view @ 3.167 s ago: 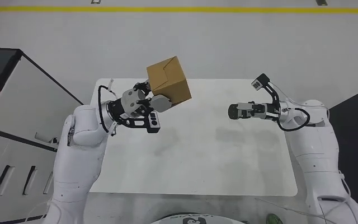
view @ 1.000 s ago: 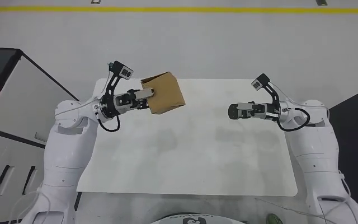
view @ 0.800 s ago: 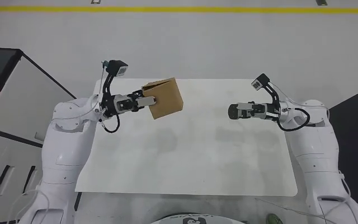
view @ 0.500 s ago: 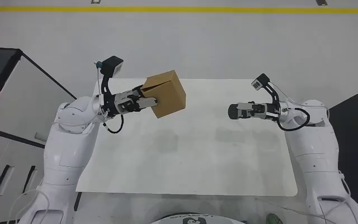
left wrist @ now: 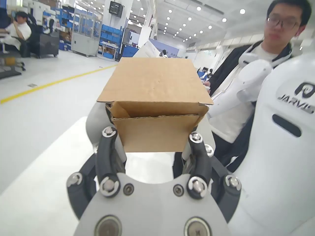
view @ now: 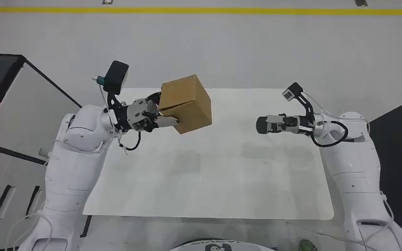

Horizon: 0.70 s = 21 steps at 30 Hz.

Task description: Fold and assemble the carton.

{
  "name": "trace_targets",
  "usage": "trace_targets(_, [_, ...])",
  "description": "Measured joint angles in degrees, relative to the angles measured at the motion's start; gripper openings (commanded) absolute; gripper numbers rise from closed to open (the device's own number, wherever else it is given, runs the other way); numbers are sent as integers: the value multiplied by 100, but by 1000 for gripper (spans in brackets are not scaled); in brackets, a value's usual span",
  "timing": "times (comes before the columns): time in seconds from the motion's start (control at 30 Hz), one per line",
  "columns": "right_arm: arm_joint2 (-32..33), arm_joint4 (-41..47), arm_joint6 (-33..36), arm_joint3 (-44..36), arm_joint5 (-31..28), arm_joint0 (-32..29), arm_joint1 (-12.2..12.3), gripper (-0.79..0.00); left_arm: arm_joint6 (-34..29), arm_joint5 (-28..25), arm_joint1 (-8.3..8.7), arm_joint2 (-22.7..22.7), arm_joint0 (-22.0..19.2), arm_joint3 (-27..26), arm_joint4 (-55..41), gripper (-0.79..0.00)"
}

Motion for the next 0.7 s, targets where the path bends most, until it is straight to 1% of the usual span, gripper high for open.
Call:
trace_targets(0.03, [0, 0, 0, 0, 0, 0, 0, 0, 60, -20, 20, -27, -38, -104, 229, -785])
trace_targets(0.13, [0, 0, 0, 0, 0, 0, 0, 0, -103, 5, 66, -126, -97, -480, 978, -785])
trace_targets(0.17, [0, 0, 0, 0, 0, 0, 0, 0, -12, 7, 76, -129, -94, -564, 1185, -785])
trace_targets(0.23, [0, 0, 0, 0, 0, 0, 0, 0, 457, 7, 115, -86, -91, -772, 1784, -785])
trace_targets(0.27, [0, 0, 0, 0, 0, 0, 0, 0, 715, 7, 138, -46, -87, -853, 2077, -785])
trace_targets(0.37, [0, 0, 0, 0, 0, 0, 0, 0, 1797, 6, 248, 164, -60, -1039, 3136, -785])
trace_targets(0.43, [0, 0, 0, 0, 0, 0, 0, 0, 2801, 6, 359, 315, -44, -1026, 4025, -785])
trace_targets(0.5, [0, 0, 0, 0, 0, 0, 0, 0, 3774, 6, 432, 423, -22, -941, 4860, -785])
trace_targets(0.53, [0, 0, 0, 0, 0, 0, 0, 0, 4056, 6, 435, 428, -20, -934, 5076, -785])
trace_targets(0.6, [0, 0, 0, 0, 0, 0, 0, 0, 4278, 6, 431, 421, -21, -936, 5150, -785])
trace_targets(0.63, [0, 0, 0, 0, 0, 0, 0, 0, 4188, 6, 430, 419, -21, -938, 5013, -785])
trace_targets(0.7, [0, 0, 0, 0, 0, 0, 0, 0, 3763, 6, 429, 419, -22, -938, 4760, -785])
